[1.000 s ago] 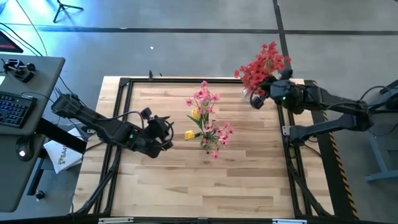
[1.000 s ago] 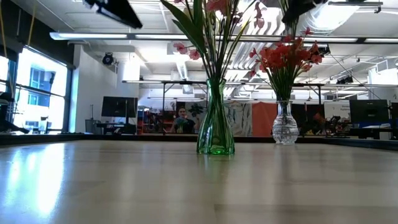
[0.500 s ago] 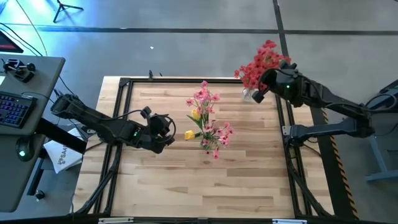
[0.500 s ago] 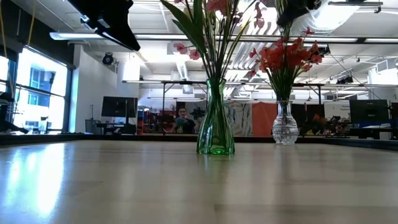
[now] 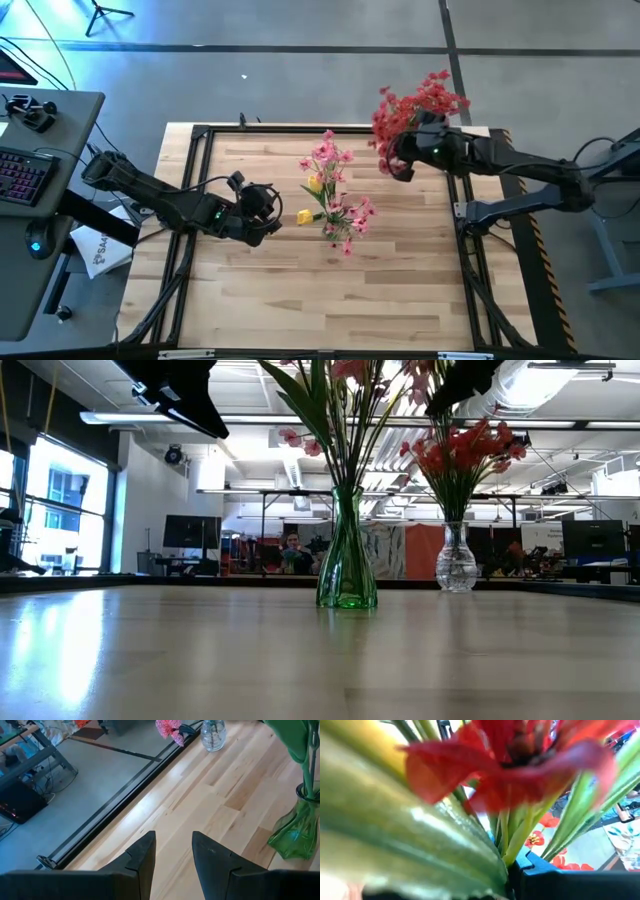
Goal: Sort flowers into vase by color
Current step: Put the red flowers into the transparent vase
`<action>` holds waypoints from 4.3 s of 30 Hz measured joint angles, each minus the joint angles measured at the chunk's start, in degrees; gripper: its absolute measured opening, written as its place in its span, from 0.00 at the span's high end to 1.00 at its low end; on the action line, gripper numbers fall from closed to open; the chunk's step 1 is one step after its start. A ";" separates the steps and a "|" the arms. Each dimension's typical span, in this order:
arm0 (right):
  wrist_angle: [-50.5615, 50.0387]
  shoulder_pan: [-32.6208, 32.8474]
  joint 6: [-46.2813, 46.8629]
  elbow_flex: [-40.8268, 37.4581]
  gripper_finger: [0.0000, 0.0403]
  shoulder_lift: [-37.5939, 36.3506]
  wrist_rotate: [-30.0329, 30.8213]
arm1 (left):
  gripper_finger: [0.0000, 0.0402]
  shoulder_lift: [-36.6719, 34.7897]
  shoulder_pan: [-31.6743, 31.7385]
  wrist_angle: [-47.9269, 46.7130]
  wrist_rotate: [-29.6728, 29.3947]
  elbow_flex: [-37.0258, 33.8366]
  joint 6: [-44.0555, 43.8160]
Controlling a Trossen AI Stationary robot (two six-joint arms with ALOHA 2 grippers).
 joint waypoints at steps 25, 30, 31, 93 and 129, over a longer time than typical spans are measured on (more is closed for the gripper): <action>-4.06 -15.50 10.29 0.04 1.00 0.94 -10.05 | 0.71 0.02 0.00 0.72 1.92 0.01 -0.50; -3.33 -19.73 11.21 0.04 1.00 1.43 -14.14 | 0.71 0.02 0.00 0.87 1.92 0.02 -0.52; -3.18 -20.34 11.20 0.04 1.00 1.77 -14.96 | 0.71 0.03 0.00 0.85 1.95 0.02 -0.52; -1.70 -24.91 19.11 1.71 0.95 7.36 -15.02 | 0.71 0.04 -0.04 0.83 3.69 0.04 -0.52; -7.06 -23.85 18.49 13.60 0.46 7.28 -13.17 | 0.71 0.04 -0.04 0.83 5.03 0.04 -0.96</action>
